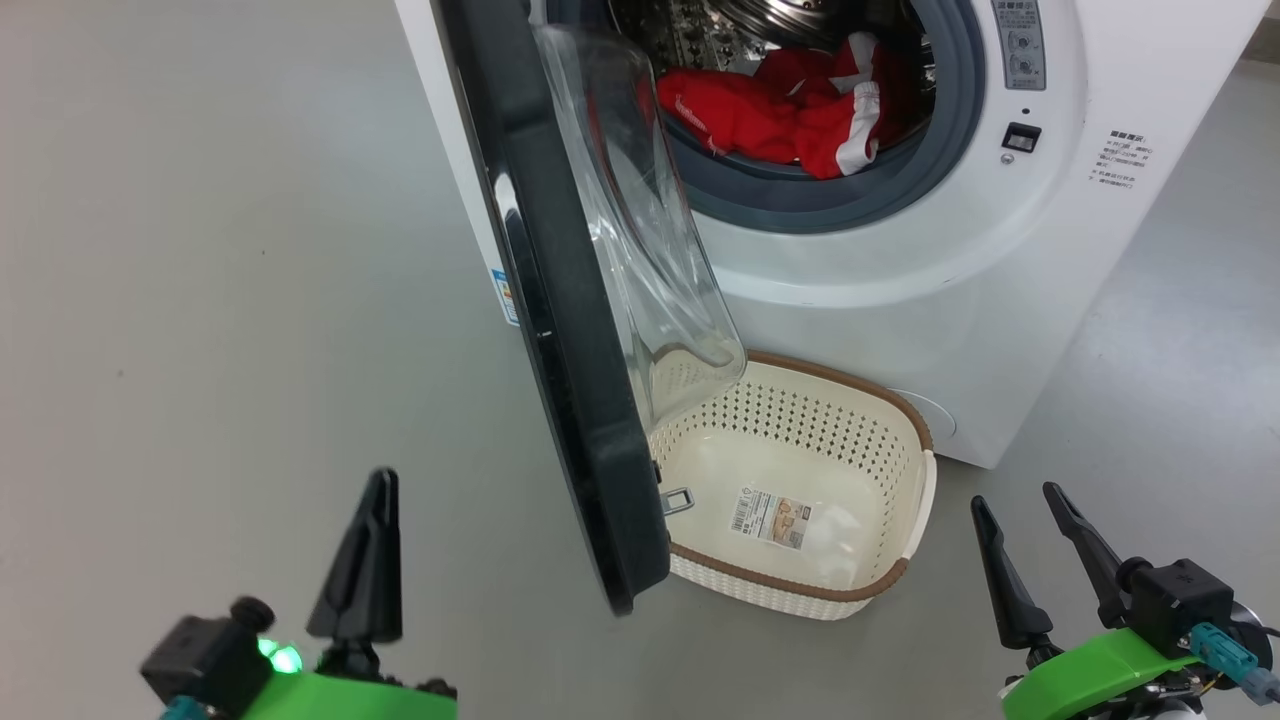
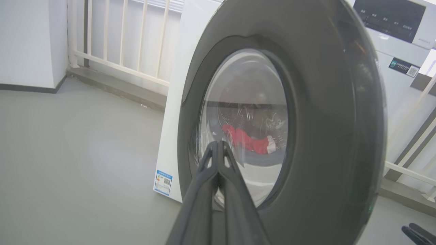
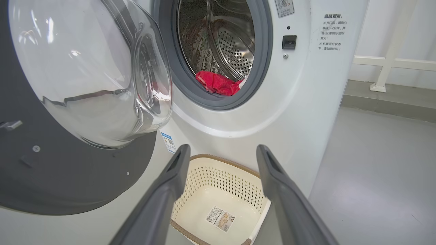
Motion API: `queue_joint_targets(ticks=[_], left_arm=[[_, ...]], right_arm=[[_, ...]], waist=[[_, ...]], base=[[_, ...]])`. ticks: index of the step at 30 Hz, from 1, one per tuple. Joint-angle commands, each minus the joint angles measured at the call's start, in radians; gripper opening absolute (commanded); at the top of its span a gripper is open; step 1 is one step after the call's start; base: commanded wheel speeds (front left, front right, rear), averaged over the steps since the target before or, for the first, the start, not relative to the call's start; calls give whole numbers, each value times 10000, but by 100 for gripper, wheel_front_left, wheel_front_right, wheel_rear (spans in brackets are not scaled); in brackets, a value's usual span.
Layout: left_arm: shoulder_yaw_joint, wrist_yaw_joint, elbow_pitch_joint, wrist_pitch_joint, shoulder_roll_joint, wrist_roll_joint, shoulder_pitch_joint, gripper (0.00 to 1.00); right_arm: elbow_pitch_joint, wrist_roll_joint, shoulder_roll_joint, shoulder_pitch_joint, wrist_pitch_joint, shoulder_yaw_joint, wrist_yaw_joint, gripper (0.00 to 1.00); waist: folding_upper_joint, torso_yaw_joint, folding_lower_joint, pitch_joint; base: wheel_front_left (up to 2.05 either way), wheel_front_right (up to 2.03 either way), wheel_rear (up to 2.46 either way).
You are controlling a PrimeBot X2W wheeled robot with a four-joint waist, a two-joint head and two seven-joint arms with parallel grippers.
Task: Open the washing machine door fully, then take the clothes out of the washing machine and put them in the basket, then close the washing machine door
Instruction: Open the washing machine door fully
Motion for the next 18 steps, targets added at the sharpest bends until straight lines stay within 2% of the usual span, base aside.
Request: queue_joint_targets(ticks=[1,5,9,13,18], left_arm=[[416,16,-571,-92,81,-52,-472,0],[315,191,-1810,-92,81,-74,-727,0],[-225,377,-2968,-92,81,180,-870,0],[-1232,478,-3822,-92,81,495,-879,0],[-2399,324,-3816,-92,81,610,-791,0]], right_arm=[[-277,-74,-17,-98,-64,236,63,100],[-310,-64,5,-111,-64,239,63,100],[-362,-59,17,-162,-64,256,63,100],[-438,-10,23,-232,-64,277,63,100],[-458,0,13,-252,-64,266,63,100]], waist=[[-1,-8,0,-3],[-1,-36,0,10],[-1,-80,0,53],[-1,-152,0,97],[-1,-179,0,118]], base=[[0,0,0],[0,0,0],[0,0,0],[0,0,0],[0,0,0]])
